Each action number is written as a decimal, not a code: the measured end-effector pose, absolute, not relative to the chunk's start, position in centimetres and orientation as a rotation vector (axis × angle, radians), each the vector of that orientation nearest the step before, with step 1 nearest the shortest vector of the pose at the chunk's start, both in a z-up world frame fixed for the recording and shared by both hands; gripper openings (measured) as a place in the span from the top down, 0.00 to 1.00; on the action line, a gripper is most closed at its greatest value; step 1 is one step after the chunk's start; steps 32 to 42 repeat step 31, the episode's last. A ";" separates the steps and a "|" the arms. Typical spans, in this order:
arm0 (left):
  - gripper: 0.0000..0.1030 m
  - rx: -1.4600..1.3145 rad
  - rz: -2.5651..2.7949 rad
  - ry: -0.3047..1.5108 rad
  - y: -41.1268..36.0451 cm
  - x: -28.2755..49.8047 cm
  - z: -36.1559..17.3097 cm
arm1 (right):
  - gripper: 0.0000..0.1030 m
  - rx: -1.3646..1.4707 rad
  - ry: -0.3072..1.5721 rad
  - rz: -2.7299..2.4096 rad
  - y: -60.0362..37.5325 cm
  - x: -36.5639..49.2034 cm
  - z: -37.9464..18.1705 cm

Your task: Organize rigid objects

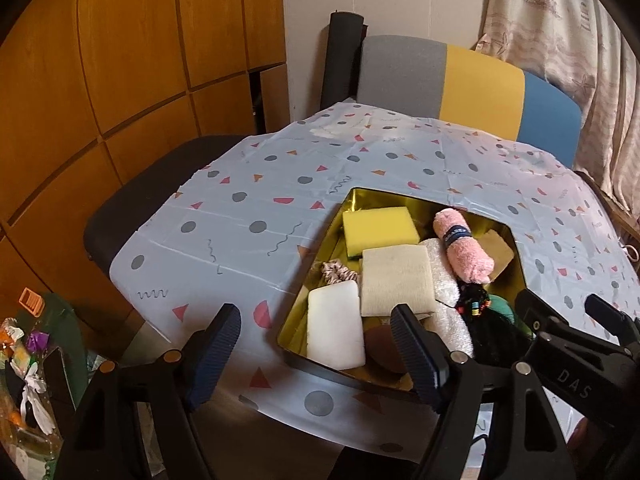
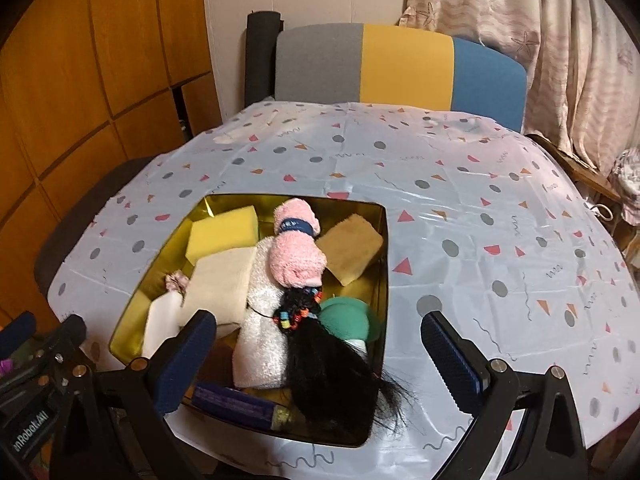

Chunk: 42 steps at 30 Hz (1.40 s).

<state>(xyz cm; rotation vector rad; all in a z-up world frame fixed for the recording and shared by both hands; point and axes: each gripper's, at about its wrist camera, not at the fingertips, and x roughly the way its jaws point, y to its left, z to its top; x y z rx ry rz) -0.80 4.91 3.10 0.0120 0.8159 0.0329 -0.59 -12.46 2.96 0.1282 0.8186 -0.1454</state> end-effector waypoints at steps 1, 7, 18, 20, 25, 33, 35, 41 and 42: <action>0.24 0.011 0.037 0.817 4.9 -0.8 3.0 | 0.00 0.130 0.825 -0.146 -12.5 -0.6 2.8; 0.28 0.022 0.045 0.824 5.0 -0.6 2.5 | 0.00 0.120 0.839 -0.148 -12.2 -0.6 2.3; 0.28 0.034 0.038 0.818 4.8 -0.6 2.3 | 0.00 0.104 0.845 -0.157 -12.0 -0.6 2.0; 0.28 0.032 0.037 0.824 4.9 -0.6 2.3 | 0.00 0.101 0.845 -0.161 -12.1 -0.6 1.9; 0.32 0.013 0.029 0.840 5.1 -0.4 2.1 | 0.00 0.107 0.848 -0.169 -12.3 -0.5 1.8; 0.35 0.017 0.039 0.827 5.0 -0.6 1.9 | 0.00 0.119 0.853 -0.172 -12.7 -0.5 1.6; 0.35 0.017 0.039 0.827 5.0 -0.6 1.9 | 0.00 0.119 0.853 -0.172 -12.7 -0.5 1.6; 0.35 0.017 0.039 0.827 5.0 -0.6 1.9 | 0.00 0.119 0.853 -0.172 -12.7 -0.5 1.6; 0.35 0.017 0.039 0.827 5.0 -0.6 1.9 | 0.00 0.119 0.853 -0.172 -12.7 -0.5 1.6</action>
